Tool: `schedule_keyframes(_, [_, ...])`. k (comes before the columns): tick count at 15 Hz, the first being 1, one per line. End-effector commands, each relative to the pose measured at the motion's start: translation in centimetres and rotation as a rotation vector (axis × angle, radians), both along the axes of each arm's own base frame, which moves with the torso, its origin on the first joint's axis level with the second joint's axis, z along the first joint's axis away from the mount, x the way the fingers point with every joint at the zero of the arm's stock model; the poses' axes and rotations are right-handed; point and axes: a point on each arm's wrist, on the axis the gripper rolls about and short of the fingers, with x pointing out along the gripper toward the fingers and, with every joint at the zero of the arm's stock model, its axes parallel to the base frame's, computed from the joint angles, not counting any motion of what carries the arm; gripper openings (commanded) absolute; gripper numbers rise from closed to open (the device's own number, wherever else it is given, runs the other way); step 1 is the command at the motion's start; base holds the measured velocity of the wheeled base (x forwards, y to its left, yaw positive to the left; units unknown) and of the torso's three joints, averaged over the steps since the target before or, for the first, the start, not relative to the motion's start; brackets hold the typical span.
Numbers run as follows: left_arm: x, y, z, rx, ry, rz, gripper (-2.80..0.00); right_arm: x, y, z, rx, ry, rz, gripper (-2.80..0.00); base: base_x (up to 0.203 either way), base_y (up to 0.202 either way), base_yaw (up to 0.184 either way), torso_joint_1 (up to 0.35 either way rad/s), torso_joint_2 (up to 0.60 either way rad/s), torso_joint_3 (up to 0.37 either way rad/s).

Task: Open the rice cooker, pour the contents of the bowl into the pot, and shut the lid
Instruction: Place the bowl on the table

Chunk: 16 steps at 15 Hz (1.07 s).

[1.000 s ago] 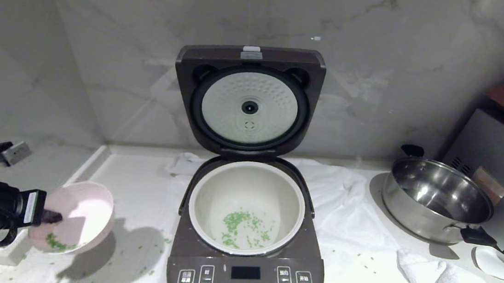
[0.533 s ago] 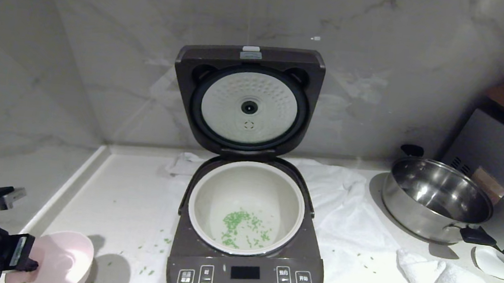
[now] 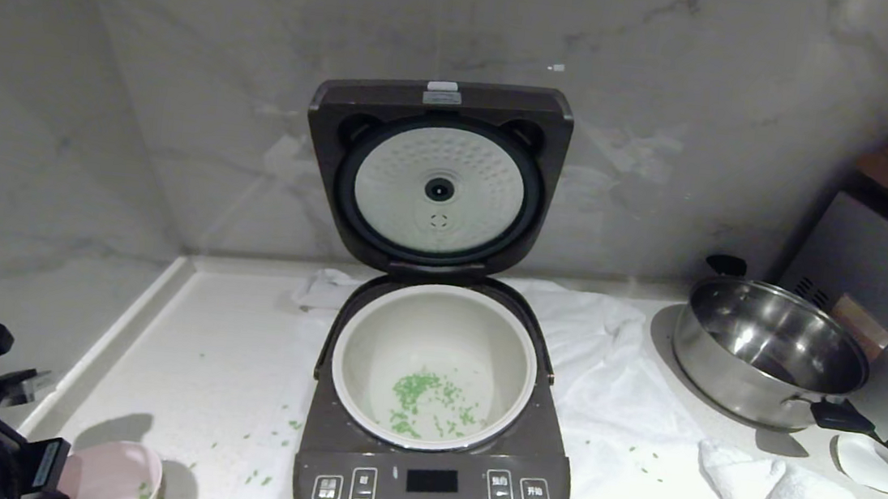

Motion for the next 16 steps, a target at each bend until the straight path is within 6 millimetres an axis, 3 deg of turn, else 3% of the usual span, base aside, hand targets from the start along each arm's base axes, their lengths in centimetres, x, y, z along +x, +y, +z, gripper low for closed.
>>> schedule_keyframes(1, [0.9,1.0,-2.4,-0.017,0.046,0.023,-2.80,0.0,0.0,0.0,-0.001,0.001,0.001,-2.80,0.000,0.000,0.000,0.000,0.00,0.000])
schedule_keyframes(5, [1.8,1.6,-2.8,0.021,0.019,0.028,-2.80,0.0,0.0,0.0,-0.001,0.000,0.001,-2.80,0.000,0.000,0.000,0.000,0.00,0.000])
schedule_keyframes(6, [1.9,1.7,-2.8,0.026,0.015,0.032,0.00,0.0,0.0,0.0,-0.001,0.001,0.001,-2.80,0.000,0.000,0.000,0.000,0.00,0.000])
schedule_keyframes(12, [1.9,1.7,-0.7,0.063,-0.061,0.038,0.00,0.0,0.0,0.0,-0.001,0.000,0.001,-2.80,0.000,0.000,0.000,0.000,0.00,0.000])
schedule_keyframes(16, [1.7,0.9,2.6,0.106,-0.172,0.019,0.00,0.0,0.0,0.0,-0.001,0.001,0.001,-2.80,0.000,0.000,0.000,0.000,0.00,0.000])
